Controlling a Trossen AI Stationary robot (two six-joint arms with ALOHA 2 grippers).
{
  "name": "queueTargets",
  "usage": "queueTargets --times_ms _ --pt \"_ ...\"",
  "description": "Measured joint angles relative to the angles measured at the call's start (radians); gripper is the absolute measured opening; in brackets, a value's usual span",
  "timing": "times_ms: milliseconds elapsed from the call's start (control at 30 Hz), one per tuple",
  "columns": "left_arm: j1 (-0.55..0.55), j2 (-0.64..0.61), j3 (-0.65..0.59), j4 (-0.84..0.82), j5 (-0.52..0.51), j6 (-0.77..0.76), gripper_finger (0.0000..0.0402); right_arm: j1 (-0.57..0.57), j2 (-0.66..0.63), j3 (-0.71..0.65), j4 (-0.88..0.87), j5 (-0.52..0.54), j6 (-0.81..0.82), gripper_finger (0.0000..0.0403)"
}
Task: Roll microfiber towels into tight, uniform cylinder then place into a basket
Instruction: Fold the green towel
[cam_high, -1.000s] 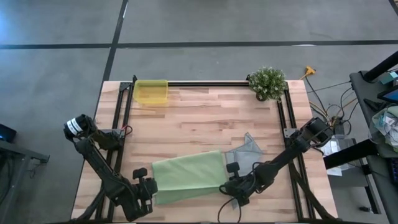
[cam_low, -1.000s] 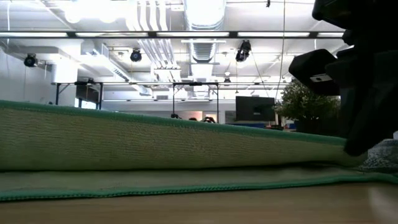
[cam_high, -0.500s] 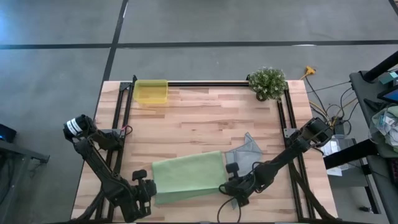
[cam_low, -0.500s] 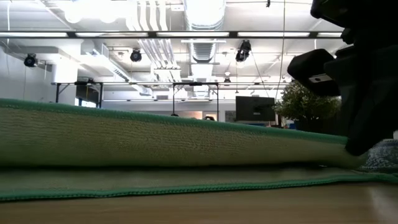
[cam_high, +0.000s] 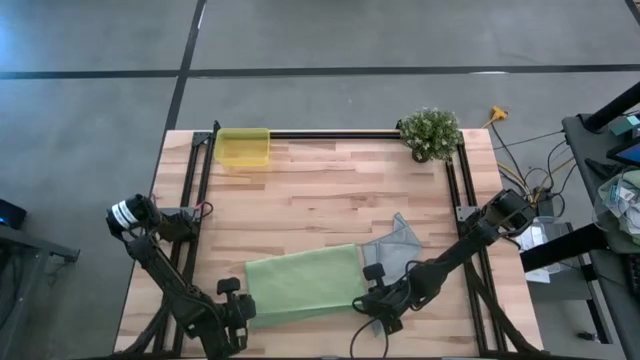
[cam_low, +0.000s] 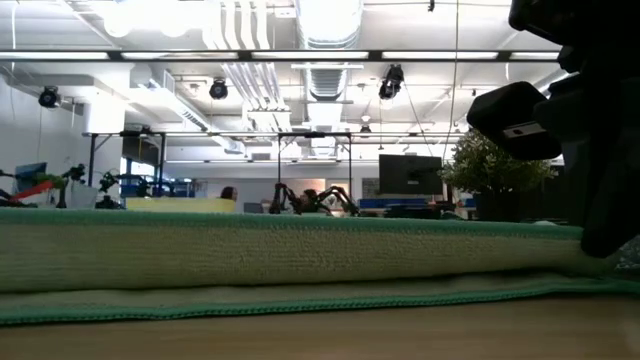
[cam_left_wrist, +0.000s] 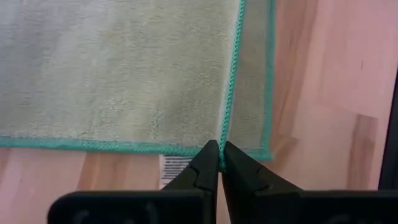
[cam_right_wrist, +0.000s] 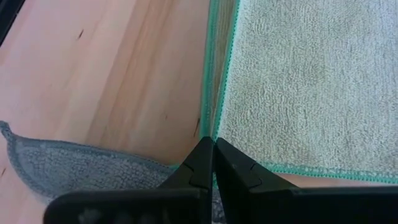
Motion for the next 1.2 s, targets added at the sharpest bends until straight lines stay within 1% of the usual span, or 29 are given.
queueTargets --times_ms 300,567,800,900,967,1067,1200 --pt "0.000 0.006 0.008 0.026 0.004 0.019 0.0000 0.000 0.000 -0.002 -0.006 0.003 -0.004 0.0009" --pt "-0.001 0.003 0.008 0.080 0.008 0.040 0.0000 0.000 0.000 -0.008 -0.011 0.055 -0.011 0.0009" --pt "-0.001 0.003 0.008 0.081 0.007 0.045 0.0000 0.000 0.000 -0.008 -0.009 0.058 -0.022 0.0012" --pt "-0.002 0.003 0.007 0.092 0.008 0.044 0.0001 0.000 0.000 -0.009 -0.012 0.058 -0.013 0.0029" --pt "-0.002 0.003 0.007 0.103 0.008 0.044 0.0009 0.000 0.000 -0.009 -0.011 0.058 -0.009 0.0046" --pt "-0.001 0.003 0.007 0.102 0.008 0.041 0.0035 0.000 0.000 -0.009 -0.009 0.058 -0.006 0.0077" --pt "-0.001 0.003 0.007 0.119 0.009 0.038 0.0080 0.000 0.000 -0.009 -0.008 0.063 0.005 0.0116"
